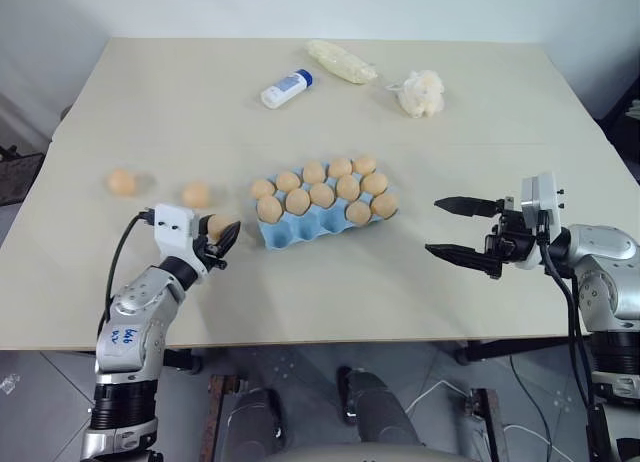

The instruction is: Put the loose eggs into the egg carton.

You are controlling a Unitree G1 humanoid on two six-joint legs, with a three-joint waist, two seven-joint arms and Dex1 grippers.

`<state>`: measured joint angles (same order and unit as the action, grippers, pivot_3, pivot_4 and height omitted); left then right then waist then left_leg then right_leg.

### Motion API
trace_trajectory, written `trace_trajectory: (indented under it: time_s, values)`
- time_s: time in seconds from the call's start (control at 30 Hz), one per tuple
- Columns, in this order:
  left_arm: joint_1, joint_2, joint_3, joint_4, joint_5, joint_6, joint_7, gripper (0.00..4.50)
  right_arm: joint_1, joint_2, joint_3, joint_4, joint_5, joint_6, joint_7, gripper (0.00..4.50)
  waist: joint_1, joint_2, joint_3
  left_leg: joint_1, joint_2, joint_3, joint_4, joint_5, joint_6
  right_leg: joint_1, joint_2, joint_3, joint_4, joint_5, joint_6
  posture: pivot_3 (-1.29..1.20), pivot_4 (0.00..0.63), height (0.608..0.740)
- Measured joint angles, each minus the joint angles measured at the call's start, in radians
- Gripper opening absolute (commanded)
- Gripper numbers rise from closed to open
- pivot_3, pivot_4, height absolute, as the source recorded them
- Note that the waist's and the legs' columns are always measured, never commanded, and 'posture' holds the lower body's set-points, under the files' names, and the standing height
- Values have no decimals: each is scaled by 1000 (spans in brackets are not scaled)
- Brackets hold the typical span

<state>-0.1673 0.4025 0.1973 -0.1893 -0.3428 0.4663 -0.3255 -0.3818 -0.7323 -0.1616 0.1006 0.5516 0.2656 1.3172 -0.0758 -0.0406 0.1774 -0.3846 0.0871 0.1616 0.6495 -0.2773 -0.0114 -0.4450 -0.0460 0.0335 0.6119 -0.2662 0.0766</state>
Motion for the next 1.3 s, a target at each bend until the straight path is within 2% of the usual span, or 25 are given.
trace_trajectory:
  time_s: [0.1,0.27,0.4,0.6,0.73,0.93,1.1,1.3]
  values:
    - [-29,36,9,-6,-43,21,-63,2053,0,0,0,0,0,-1,-1,4500,1,0,0,-1,0,0,0,0,0,0,0,0,0,0,0,0,150,740]
    - [-188,70,-20,-30,-99,34,-176,2053,0,0,0,0,0,-6,-3,4500,20,0,0,0,-1,2,0,0,0,0,0,0,0,0,0,0,150,740]
    - [-319,67,-93,89,-92,3,-273,2053,2,2,-2,-8,5,-14,-2,4500,27,0,0,-1,-1,7,0,0,0,0,0,-1,0,0,0,0,150,740]
    - [-485,1,-214,324,-50,-98,-429,2053,17,3,-7,-25,8,-26,-19,4500,35,0,0,-1,-1,8,1,0,0,0,1,-1,-1,3,5,0,150,740]
    - [-525,-35,-265,408,-25,-133,-504,2053,46,3,-14,-42,10,-27,-35,4500,36,0,0,-1,0,8,0,-1,0,-1,1,-1,-1,3,6,0,150,740]
    - [-579,-126,-333,534,29,-190,-555,2053,129,3,-51,-111,26,-26,-75,4500,48,0,0,-3,-1,8,3,-1,0,-1,1,-1,-2,3,6,0,150,740]
    - [-631,-166,-335,645,66,-247,-560,2053,162,3,-60,-140,30,-23,-103,4500,43,0,0,-3,-1,5,5,-2,3,0,1,2,-2,3,6,0,150,740]
    - [-638,-189,-335,684,95,-267,-568,3945,170,3,-64,-151,33,-21,-116,4500,46,0,0,-3,-1,2,5,-1,3,0,1,1,-1,5,9,0,150,740]
